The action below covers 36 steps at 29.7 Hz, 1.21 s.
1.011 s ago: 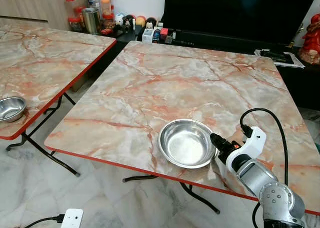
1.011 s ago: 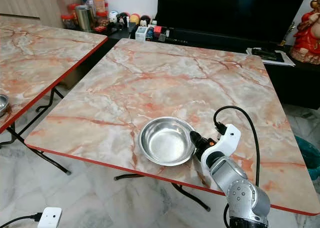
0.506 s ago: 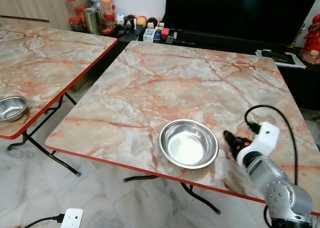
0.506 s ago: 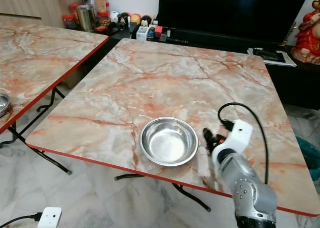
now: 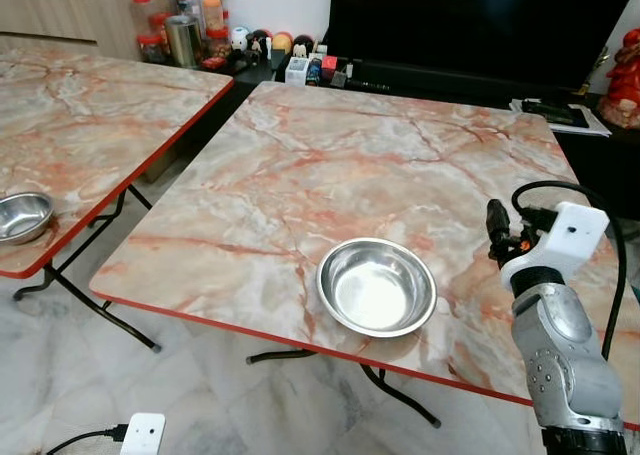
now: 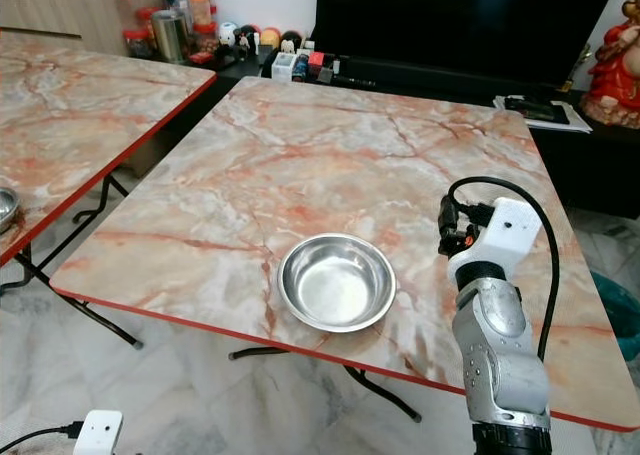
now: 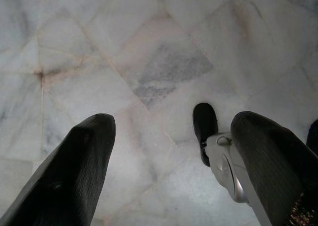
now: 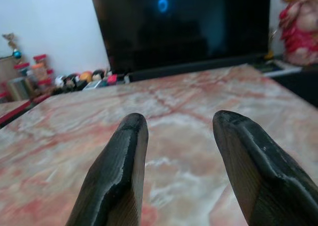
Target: Setting the table
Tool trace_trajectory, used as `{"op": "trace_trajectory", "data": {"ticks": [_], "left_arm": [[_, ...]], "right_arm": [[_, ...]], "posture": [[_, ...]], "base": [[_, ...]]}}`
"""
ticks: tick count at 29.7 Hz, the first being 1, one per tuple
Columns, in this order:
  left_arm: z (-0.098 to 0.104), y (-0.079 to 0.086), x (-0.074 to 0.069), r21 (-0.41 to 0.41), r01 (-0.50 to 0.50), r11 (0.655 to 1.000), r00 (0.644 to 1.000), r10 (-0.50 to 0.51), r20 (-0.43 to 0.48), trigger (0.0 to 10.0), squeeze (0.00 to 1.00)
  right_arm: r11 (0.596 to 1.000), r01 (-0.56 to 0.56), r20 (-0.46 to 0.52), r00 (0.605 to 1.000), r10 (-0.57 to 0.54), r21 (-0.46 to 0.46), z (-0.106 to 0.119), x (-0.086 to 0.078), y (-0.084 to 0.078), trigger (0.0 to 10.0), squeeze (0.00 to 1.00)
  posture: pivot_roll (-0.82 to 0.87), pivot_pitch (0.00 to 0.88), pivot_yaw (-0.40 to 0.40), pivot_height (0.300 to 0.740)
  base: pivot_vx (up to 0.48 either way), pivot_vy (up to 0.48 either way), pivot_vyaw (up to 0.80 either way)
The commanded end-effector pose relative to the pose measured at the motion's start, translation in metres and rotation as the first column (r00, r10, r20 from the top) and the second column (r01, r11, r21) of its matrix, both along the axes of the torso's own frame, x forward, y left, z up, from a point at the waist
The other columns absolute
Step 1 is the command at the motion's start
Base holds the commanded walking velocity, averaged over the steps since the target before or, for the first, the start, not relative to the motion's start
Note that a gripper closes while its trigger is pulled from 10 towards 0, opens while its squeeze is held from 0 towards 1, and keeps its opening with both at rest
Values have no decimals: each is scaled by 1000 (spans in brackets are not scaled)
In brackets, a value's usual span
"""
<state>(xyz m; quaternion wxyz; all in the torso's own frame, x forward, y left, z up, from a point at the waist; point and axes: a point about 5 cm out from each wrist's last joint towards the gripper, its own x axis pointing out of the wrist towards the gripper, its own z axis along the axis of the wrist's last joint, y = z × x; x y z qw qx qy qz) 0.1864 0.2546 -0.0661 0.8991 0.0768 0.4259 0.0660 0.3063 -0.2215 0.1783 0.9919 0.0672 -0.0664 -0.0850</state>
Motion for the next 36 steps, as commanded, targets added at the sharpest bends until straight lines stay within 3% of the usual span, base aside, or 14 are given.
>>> {"op": "trace_trajectory", "data": {"ticks": [1,5,7,18,36], "left_arm": [[-1,1,-3,6,-12,1000,1000,12,-5,10000,0],[-1,1,-3,10,-12,1000,1000,12,-6,10000,0],[-1,1,-3,9,-14,1000,1000,14,-5,10000,0],[-2,1,-6,-8,-39,999,999,39,4,10000,0],[-4,1,-8,-6,-40,999,999,40,-3,10000,0]], "right_arm": [[997,59,10,998,-59,-50,1,-3,-15,10000,0],[982,154,15,988,-153,-114,-2,-10,-41,10000,0],[980,167,17,986,-166,-105,-3,-12,-45,10000,0],[992,109,38,994,-106,-67,-8,-5,-28,10000,0],[985,155,20,988,-154,-72,-17,-11,-37,10000,0]], "posture": [[-35,79,-49,740],[-36,79,-48,740],[-38,78,-49,740],[-34,60,-46,740],[-37,47,-52,740]], "base": [[0,0,0],[0,0,0],[0,0,0],[0,0,0],[0,264,0]]}}
